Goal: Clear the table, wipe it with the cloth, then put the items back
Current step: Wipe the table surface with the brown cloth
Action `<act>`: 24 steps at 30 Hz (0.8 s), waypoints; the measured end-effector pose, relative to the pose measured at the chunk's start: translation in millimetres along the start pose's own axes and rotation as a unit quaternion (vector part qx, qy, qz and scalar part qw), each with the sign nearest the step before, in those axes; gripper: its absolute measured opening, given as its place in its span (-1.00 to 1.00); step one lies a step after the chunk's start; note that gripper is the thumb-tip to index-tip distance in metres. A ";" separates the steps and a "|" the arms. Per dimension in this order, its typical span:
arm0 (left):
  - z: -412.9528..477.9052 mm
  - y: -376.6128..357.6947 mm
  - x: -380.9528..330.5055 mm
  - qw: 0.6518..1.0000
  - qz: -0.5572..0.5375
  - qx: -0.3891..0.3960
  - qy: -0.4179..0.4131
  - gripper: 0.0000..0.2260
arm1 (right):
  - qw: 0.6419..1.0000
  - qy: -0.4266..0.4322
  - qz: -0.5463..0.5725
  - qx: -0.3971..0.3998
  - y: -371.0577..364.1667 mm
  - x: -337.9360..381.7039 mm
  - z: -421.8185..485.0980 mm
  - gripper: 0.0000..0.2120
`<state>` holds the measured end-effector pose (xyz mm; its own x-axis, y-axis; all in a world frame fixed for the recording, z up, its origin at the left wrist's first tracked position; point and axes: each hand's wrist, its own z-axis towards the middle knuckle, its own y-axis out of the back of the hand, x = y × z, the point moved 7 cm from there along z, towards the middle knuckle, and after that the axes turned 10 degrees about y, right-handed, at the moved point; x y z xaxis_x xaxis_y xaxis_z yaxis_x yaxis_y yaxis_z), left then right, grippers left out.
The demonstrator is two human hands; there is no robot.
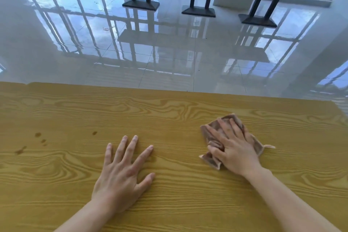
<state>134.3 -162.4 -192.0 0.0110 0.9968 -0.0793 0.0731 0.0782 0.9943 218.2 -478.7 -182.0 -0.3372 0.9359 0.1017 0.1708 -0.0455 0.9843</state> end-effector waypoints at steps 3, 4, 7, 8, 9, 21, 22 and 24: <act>-0.5 2.0 -1.3 1.000 -0.004 -0.007 0.003 -0.36 | 0.985 -0.162 0.055 0.009 10.9 -41.9 59.5 -0.37; -1.1 2.9 -2.1 1.000 -0.006 -0.005 0.002 -0.37 | 0.983 -0.171 0.066 0.004 10.8 -30.6 78.1 -0.37; -1.4 8.3 -1.0 1.000 -0.023 -0.014 0.005 -0.37 | 0.997 -0.067 0.048 0.002 3.7 62.1 102.3 -0.39; -2.3 9.7 -0.5 0.999 -0.032 -0.016 0.005 -0.38 | 0.999 -0.011 0.036 -0.001 0.8 98.8 92.5 -0.40; -2.7 10.8 0.7 0.999 -0.047 -0.019 0.000 -0.41 | 0.999 0.043 0.024 -0.005 -2.7 129.4 74.9 -0.41; -90.2 18.7 231.2 0.981 -0.070 -0.045 0.173 -0.35 | 0.999 -0.011 0.041 0.015 -10.9 207.3 108.3 -0.41; -90.6 16.5 244.9 0.975 -0.070 -0.036 0.209 -0.31 | 0.999 0.036 0.034 0.019 -11.8 238.6 105.0 -0.41; -89.6 13.7 252.3 0.968 -0.070 -0.025 0.239 -0.27 | 0.988 0.148 0.033 0.018 -17.8 292.6 71.8 -0.41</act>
<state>48.7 91.6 -192.0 -0.4589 0.8694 -0.1829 -0.0084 0.2016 0.9794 182.9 -179.0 -180.2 -0.5802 0.7874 0.2080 0.2317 -0.0853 0.9690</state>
